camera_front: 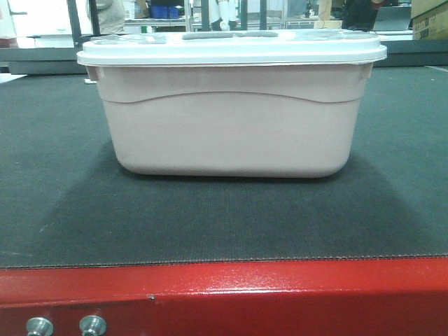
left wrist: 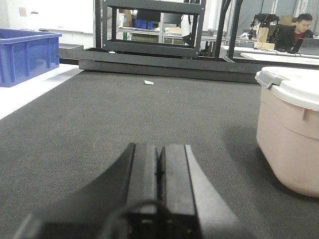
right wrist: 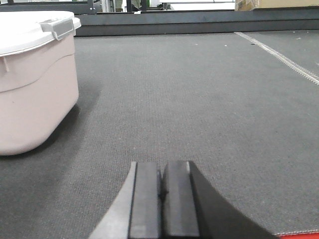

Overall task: Grab white bin and place on right shelf
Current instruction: 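Move both grippers to the lid rim on opposite ends of the pink bin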

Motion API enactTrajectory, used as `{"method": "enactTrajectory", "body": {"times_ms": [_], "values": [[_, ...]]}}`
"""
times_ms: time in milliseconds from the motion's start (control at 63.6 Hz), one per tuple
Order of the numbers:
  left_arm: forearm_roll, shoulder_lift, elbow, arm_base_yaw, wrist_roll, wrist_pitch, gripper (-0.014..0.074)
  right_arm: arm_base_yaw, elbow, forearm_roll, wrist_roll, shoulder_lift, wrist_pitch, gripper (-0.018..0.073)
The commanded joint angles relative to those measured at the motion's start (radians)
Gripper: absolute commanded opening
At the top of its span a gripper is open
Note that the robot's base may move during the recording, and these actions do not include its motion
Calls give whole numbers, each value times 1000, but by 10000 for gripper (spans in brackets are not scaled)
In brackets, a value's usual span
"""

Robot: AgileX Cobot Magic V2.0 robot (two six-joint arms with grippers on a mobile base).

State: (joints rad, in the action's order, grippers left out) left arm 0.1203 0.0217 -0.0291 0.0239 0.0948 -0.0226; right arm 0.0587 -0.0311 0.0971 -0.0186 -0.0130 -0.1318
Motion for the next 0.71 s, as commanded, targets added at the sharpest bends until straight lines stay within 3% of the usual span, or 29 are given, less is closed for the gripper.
{"method": "enactTrajectory", "body": {"times_ms": [0, 692], "values": [[5, -3, -20, 1, -7, -82, -126, 0, 6, -1, 0, -3, 89, 69], [18, -3, -20, 1, -7, -82, -126, 0, 6, -1, 0, -3, 122, 69]]}}
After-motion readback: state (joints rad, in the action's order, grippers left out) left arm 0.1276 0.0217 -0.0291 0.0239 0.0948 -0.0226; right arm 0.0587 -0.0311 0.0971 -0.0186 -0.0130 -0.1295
